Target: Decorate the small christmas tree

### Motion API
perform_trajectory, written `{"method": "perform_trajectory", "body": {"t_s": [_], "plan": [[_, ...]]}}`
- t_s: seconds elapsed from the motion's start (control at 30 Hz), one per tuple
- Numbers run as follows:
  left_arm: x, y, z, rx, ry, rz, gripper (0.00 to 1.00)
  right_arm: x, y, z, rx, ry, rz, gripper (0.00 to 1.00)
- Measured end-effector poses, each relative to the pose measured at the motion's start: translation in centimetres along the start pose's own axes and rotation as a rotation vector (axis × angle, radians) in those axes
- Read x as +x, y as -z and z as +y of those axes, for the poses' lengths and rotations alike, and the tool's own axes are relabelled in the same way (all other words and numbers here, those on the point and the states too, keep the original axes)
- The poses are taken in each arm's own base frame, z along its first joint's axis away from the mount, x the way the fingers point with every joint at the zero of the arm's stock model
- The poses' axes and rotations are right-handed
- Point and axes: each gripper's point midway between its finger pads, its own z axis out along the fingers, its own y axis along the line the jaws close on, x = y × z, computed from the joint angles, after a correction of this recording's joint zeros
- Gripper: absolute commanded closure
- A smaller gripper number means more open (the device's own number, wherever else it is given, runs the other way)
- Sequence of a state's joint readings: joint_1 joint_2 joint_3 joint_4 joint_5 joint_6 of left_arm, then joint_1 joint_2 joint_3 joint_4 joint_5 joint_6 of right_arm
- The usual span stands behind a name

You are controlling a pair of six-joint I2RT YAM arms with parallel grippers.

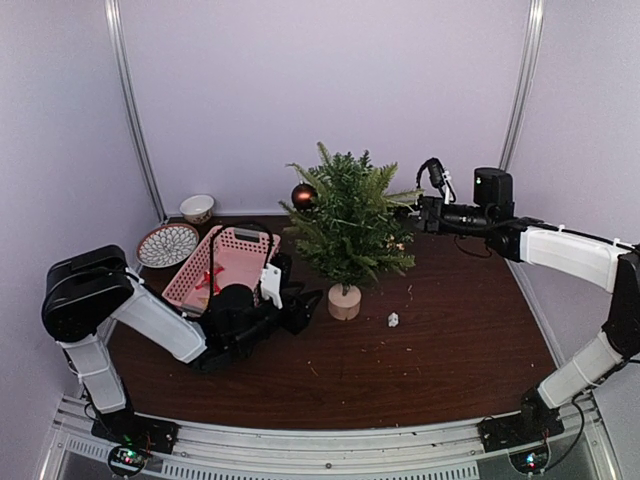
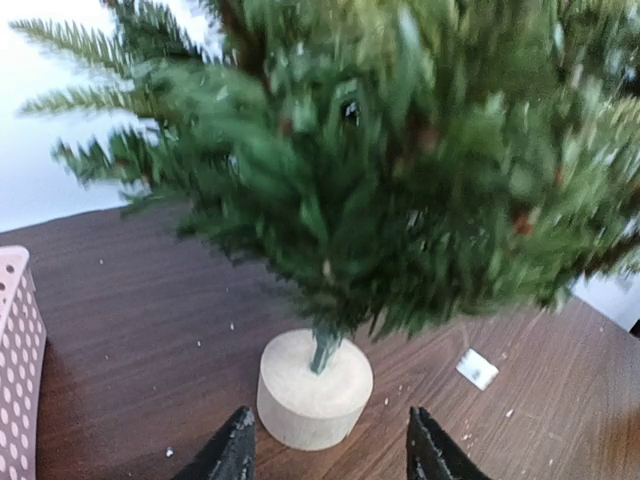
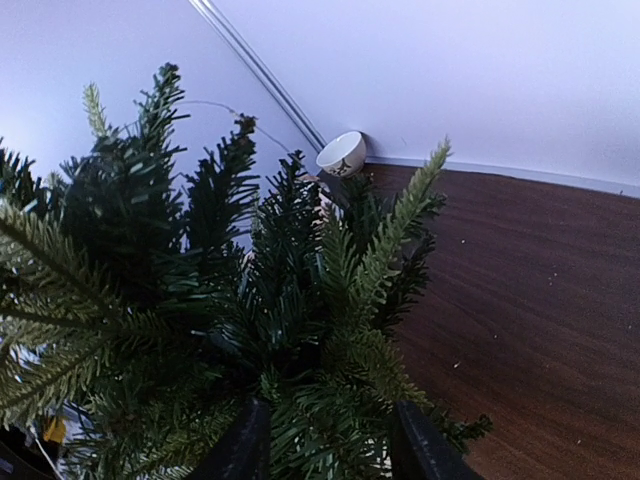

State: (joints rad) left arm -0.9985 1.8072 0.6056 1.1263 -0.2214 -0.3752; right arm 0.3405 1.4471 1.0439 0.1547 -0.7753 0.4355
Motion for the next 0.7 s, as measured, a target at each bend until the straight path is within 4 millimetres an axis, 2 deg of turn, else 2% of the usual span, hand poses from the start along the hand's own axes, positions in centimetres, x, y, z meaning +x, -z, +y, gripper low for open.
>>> {"method": "perform_trajectory", "body": {"t_s": [0.17, 0.3, 0.53, 0.7], "plan": [[-2.3, 0.4, -0.3, 0.002, 0.009, -0.048, 0.54, 0.3, -0.1, 0.7, -0.047, -0.012, 0.012, 0.80], [-3.4, 0.8, -0.5, 0.003, 0.011, -0.058, 0.56, 1.1, 0.1, 0.8, -0.063, -0.019, 0.026, 0.88], [-4.9, 0.7, -0.6, -0.012, 0.003, -0.065, 0.59, 2.6, 1.0, 1.3, -0.079, -0.040, 0.044, 0.99], [-5.2, 0.2, -0.4, -0.028, -0.003, -0.052, 0.61, 2.9, 1.9, 2.3, -0.091, -0.036, 0.036, 1.00]]}}
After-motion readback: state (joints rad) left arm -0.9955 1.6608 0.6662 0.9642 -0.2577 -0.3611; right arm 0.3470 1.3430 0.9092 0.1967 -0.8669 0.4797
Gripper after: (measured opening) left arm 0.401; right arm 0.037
